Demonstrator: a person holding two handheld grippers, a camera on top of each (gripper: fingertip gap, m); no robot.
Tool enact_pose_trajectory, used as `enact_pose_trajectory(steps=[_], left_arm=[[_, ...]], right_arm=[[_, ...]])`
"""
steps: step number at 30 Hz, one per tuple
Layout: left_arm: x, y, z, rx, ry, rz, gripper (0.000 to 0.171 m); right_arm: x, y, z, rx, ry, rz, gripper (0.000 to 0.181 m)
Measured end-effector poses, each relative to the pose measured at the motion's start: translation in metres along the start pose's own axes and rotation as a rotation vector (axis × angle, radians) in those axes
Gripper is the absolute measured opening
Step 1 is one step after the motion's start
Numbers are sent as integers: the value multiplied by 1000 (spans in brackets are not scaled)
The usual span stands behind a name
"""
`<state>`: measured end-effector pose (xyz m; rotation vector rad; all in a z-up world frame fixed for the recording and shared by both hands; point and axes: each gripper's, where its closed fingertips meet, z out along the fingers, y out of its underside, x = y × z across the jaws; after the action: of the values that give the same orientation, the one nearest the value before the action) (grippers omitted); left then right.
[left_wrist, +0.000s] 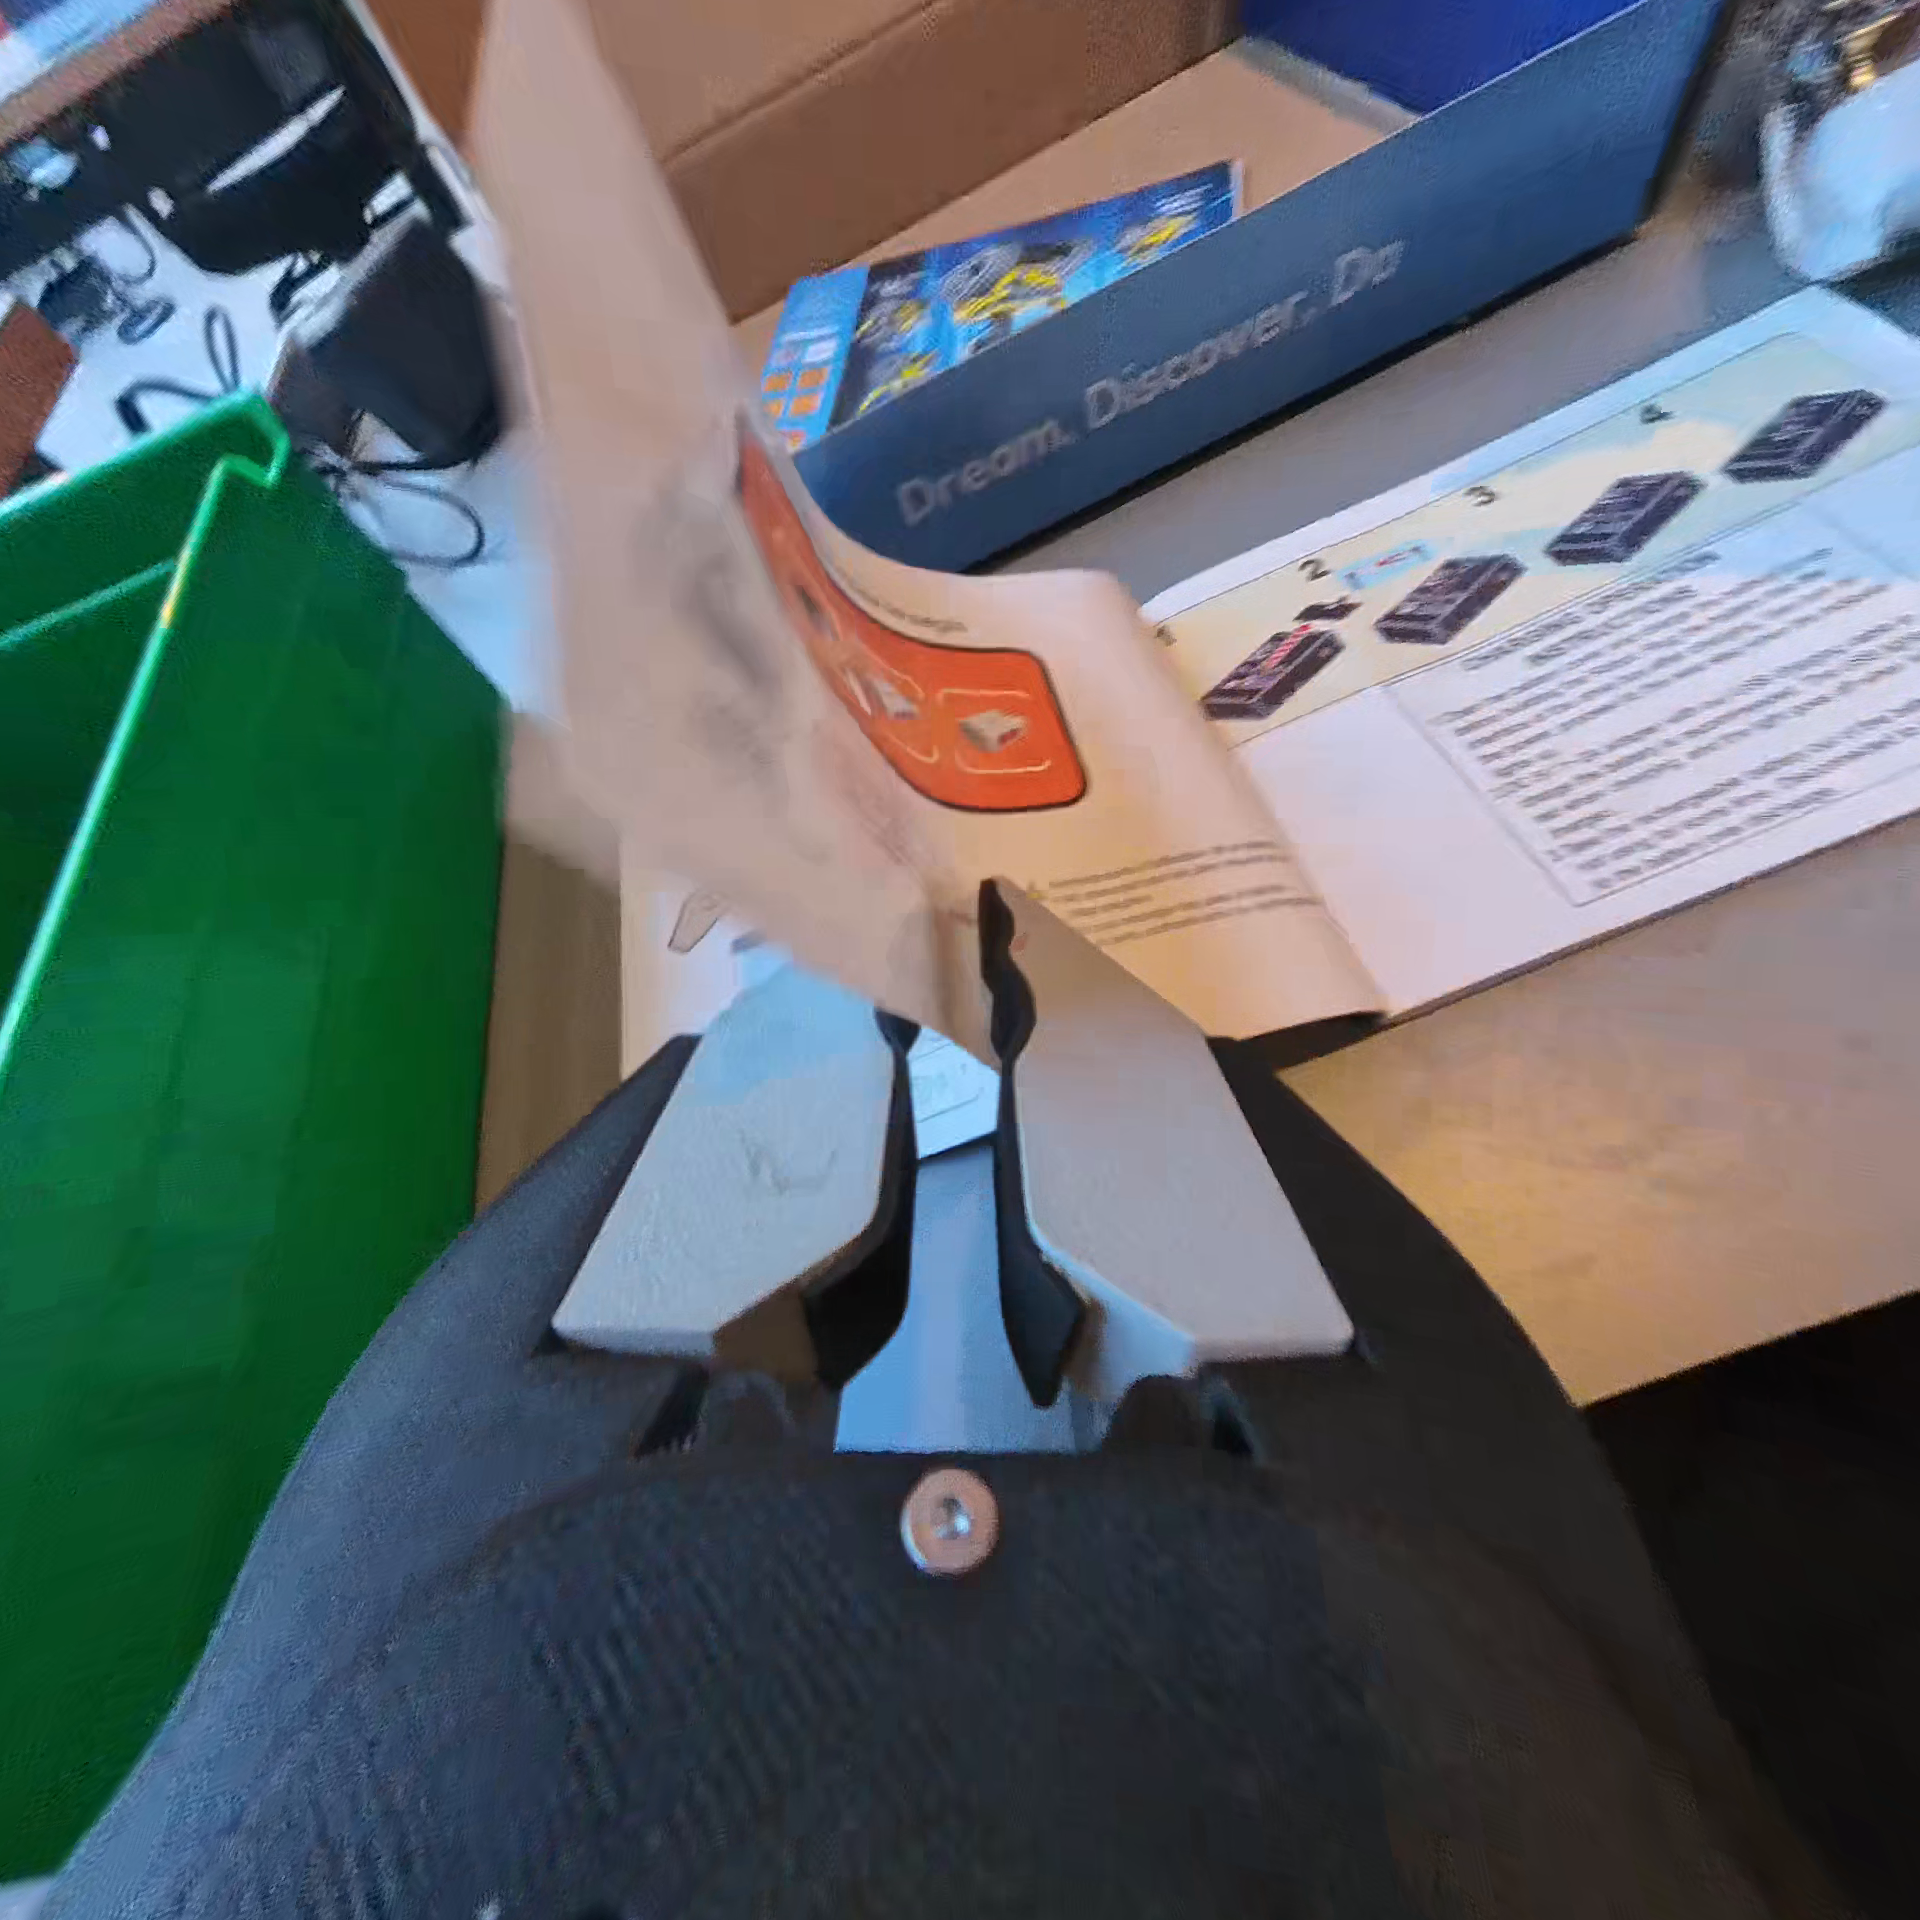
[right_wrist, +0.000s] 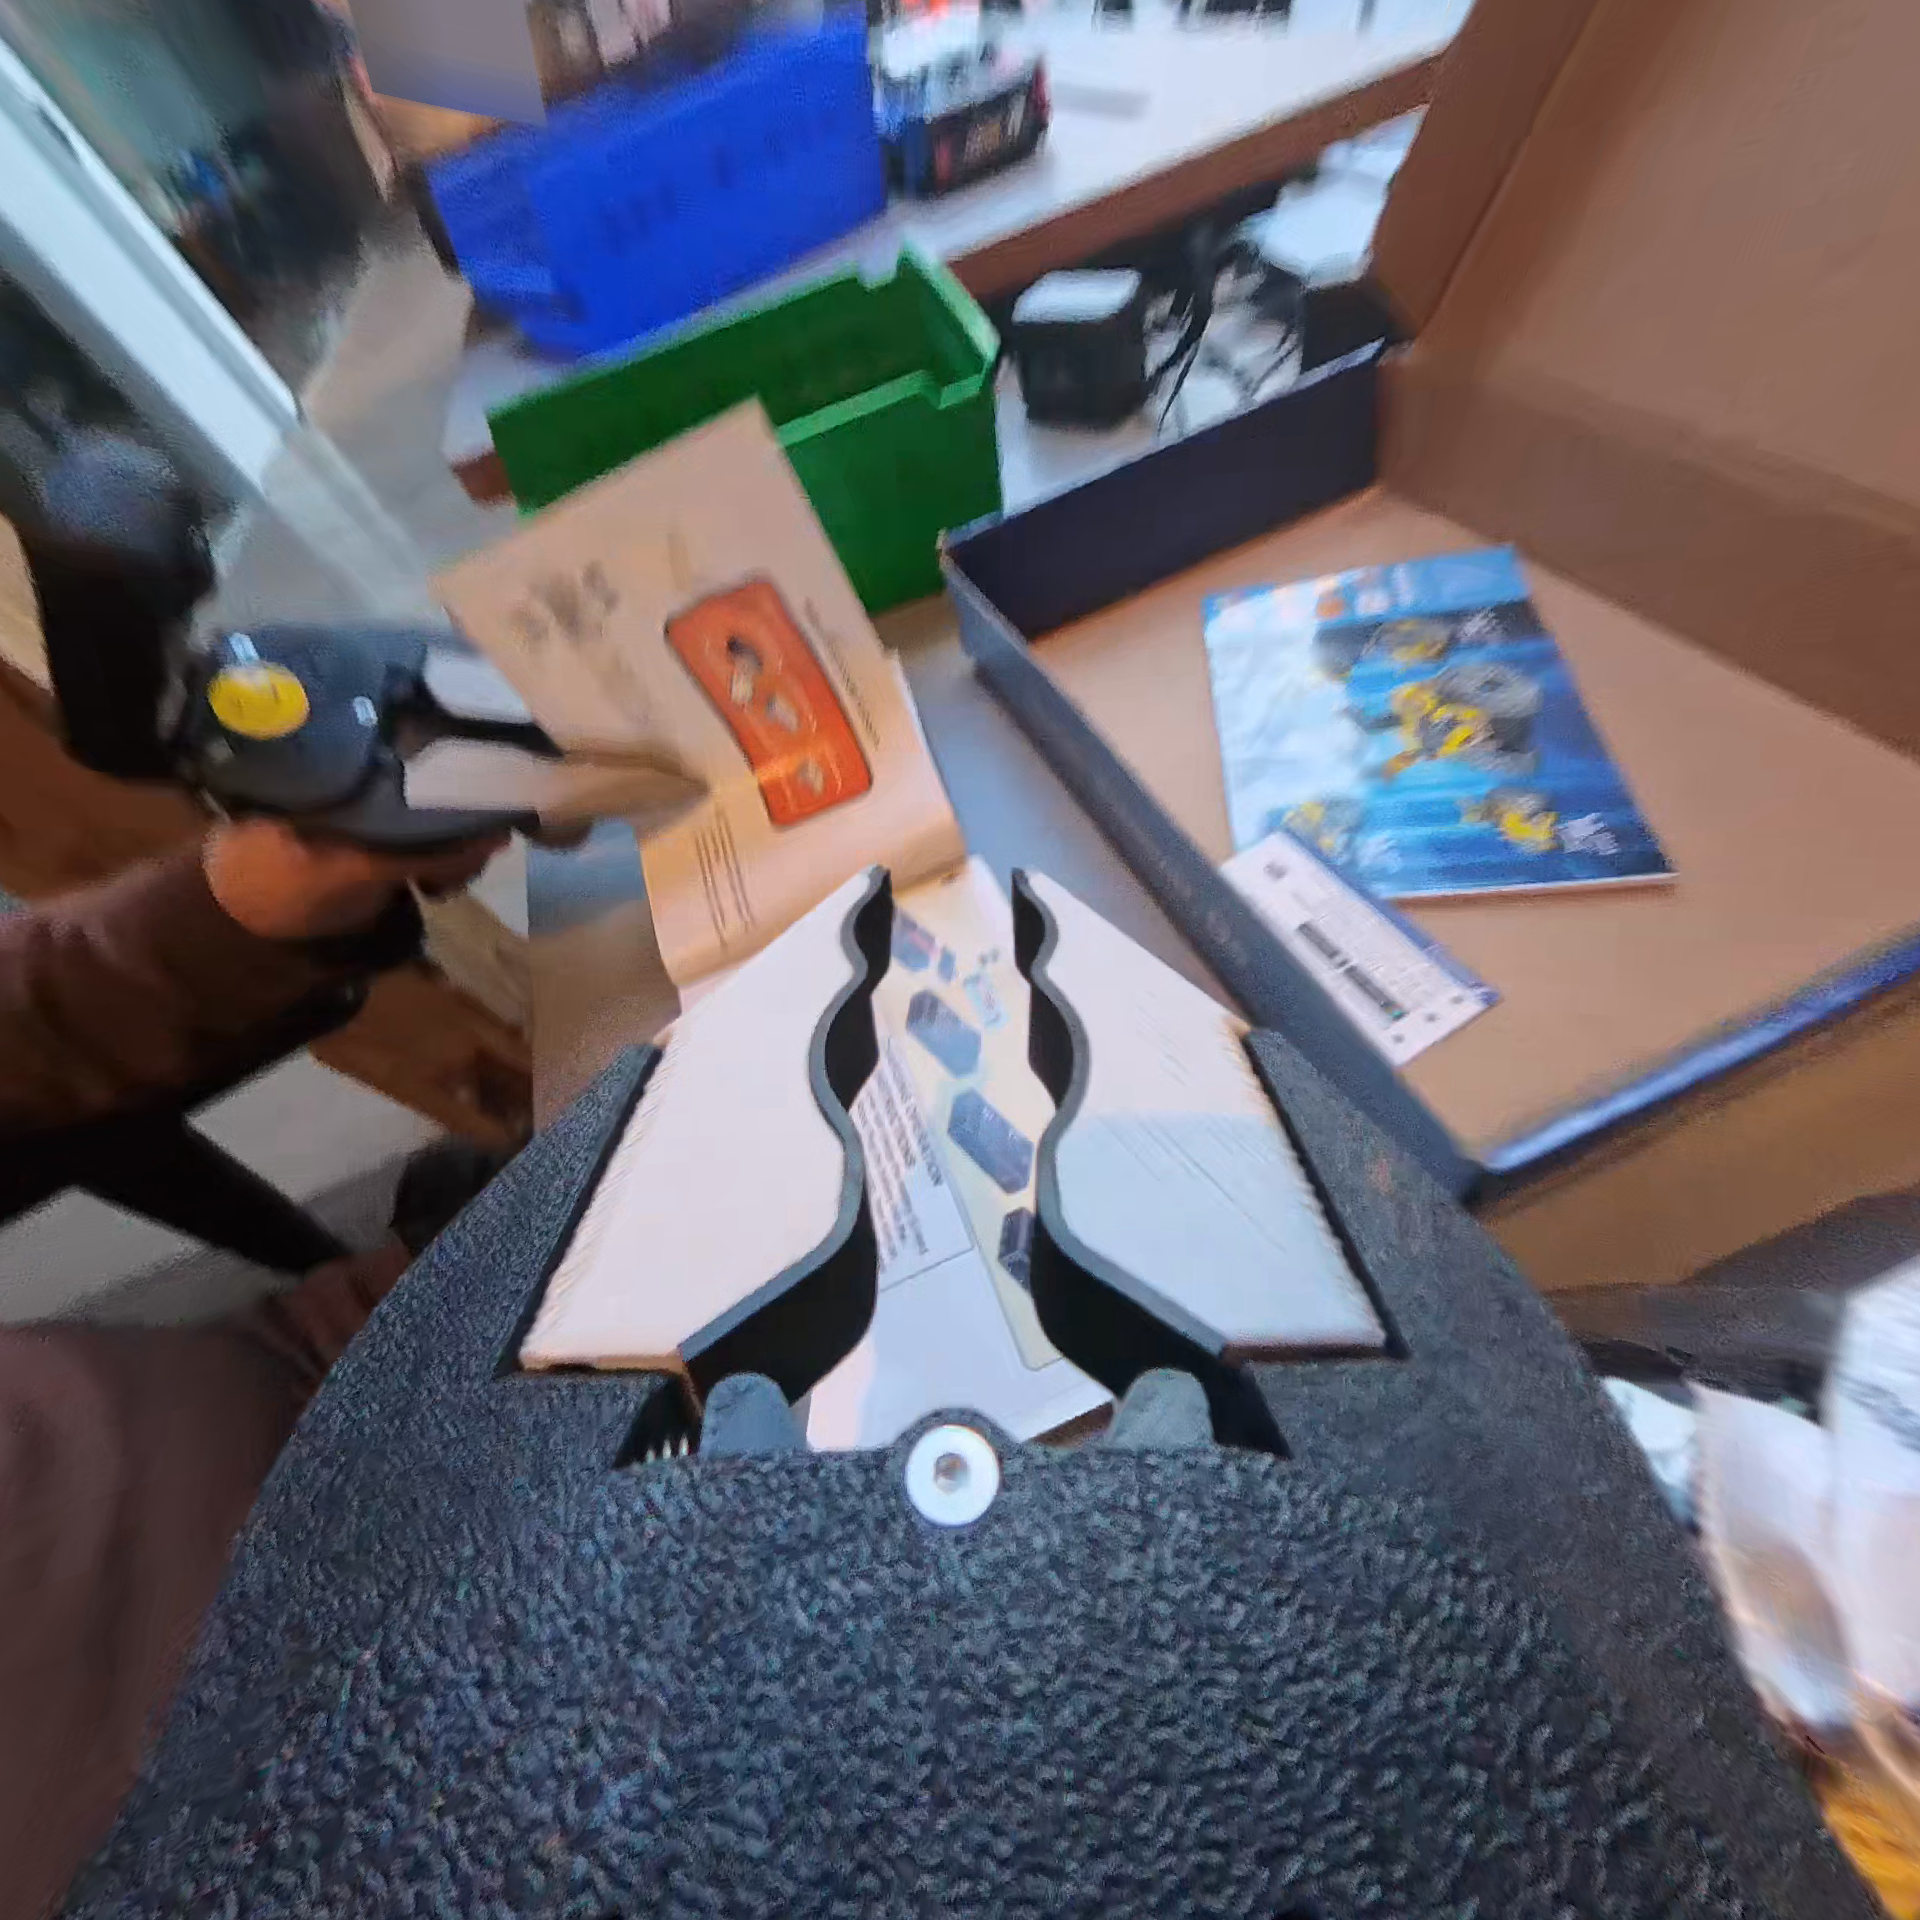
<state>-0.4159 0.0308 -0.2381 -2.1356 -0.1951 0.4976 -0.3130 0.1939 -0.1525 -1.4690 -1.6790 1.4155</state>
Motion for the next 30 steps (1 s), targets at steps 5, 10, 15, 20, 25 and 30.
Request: enact_pose_trajectory(steps=[5, 10, 15, 20, 25, 30], left_arm=[[-9, 20, -2, -31, -2, -48, 11], [-21, 34, -4, -51, -12, -94, 12], [-26, 51, -6, -90, -19, -114, 13], [-30, 62, -11, -111, -37, -135, 17], [-33, 63, -13, -99, -40, -150, 16], [-34, 49, -17, -34, -42, -144, 0]], right_arm=[[-34, 50, 56, -208, -6, -160, 27], [-50, 77, 88, -314, 18, -243, 27], [-47, 106, 97, -431, 51, -316, 19], [-45, 115, 94, -479, 62, -349, 21], [-39, 95, 75, -433, 68, -313, 25], [-17, 81, 50, -416, 124, -301, 26]])
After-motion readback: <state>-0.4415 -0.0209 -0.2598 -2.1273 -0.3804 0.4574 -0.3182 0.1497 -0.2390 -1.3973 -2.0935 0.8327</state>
